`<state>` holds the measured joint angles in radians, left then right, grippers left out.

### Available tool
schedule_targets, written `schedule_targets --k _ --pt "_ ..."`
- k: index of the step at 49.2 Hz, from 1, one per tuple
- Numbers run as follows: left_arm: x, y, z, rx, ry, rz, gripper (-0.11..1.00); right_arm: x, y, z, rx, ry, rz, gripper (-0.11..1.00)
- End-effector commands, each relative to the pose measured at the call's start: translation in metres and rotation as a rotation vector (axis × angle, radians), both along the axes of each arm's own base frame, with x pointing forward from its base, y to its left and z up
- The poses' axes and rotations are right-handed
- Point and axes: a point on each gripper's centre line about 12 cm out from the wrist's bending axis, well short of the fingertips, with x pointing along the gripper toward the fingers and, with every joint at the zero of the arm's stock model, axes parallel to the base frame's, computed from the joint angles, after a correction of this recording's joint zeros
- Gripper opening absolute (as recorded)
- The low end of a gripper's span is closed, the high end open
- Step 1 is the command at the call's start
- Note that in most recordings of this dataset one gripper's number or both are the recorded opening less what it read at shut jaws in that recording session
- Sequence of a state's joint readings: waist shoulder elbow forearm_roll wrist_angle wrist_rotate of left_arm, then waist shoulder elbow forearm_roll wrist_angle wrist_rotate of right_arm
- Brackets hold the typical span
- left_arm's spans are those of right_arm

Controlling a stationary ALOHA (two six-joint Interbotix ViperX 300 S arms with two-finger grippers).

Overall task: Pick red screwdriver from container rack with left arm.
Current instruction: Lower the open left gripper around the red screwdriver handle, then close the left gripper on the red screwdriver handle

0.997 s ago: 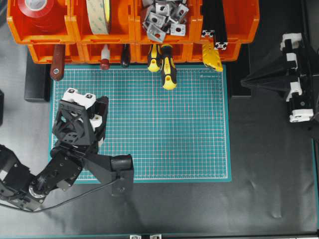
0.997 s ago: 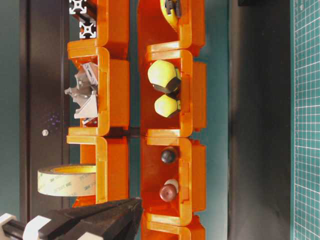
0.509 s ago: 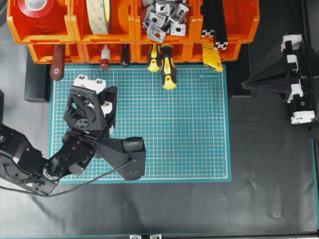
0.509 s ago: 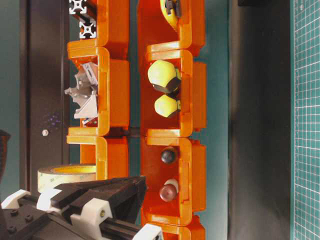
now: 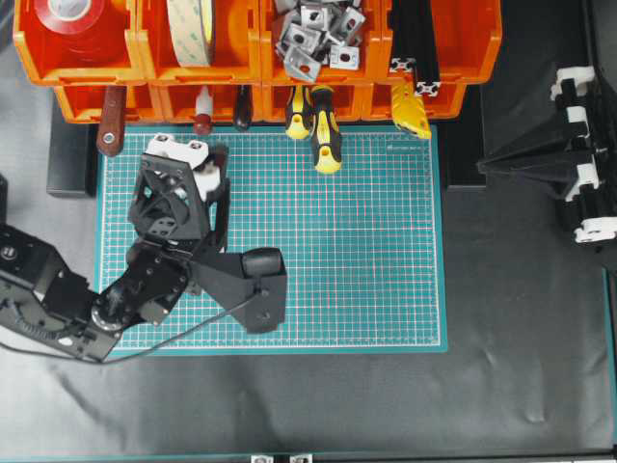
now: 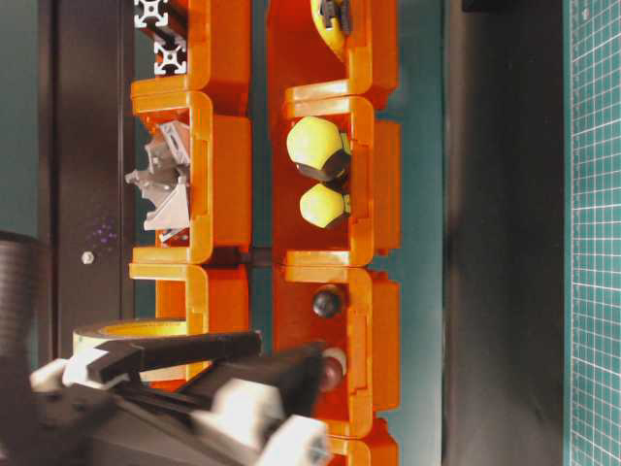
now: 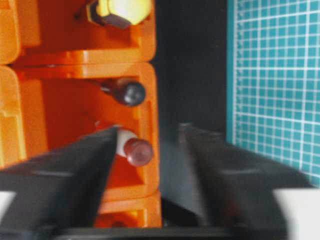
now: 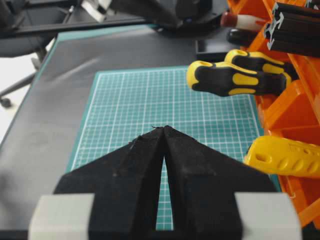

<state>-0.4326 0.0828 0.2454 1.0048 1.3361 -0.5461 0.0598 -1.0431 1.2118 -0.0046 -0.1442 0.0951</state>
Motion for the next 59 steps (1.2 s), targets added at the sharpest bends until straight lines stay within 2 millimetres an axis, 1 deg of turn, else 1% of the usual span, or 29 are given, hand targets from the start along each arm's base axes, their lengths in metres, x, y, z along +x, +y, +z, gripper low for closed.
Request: schedule_targets --k 1,4,7,13,20,28,42,59 --pt "-0.002 0.007 0.01 -0.017 -0.033 0.005 0.7 0.002 0.002 0.005 -0.002 -0.009 0.008 0.0" --pt "-0.001 0.012 0.01 -0.02 -0.036 0.011 0.84 0.002 0.003 0.005 -0.002 -0.008 0.014 0.0" --pt "-0.001 0.018 0.01 -0.019 -0.036 0.025 0.9 0.002 0.004 0.005 -0.003 -0.006 0.019 0.0" --pt "-0.004 0.028 0.008 -0.015 -0.025 0.046 0.87 0.002 0.005 0.004 -0.004 -0.003 0.025 0.0" --pt "-0.011 0.039 0.001 -0.015 -0.008 0.05 0.88 0.002 0.005 0.003 -0.006 -0.002 0.027 0.0" --pt "-0.021 0.045 -0.003 -0.021 -0.004 0.045 0.88 0.002 0.005 0.003 -0.01 -0.002 0.029 0.0" --pt "-0.016 0.046 -0.004 -0.047 -0.035 0.042 0.88 0.001 0.007 0.001 -0.011 0.004 0.04 0.0" --pt "-0.015 0.059 -0.009 -0.05 -0.029 0.065 0.87 0.001 0.007 0.0 -0.013 0.005 0.041 0.0"
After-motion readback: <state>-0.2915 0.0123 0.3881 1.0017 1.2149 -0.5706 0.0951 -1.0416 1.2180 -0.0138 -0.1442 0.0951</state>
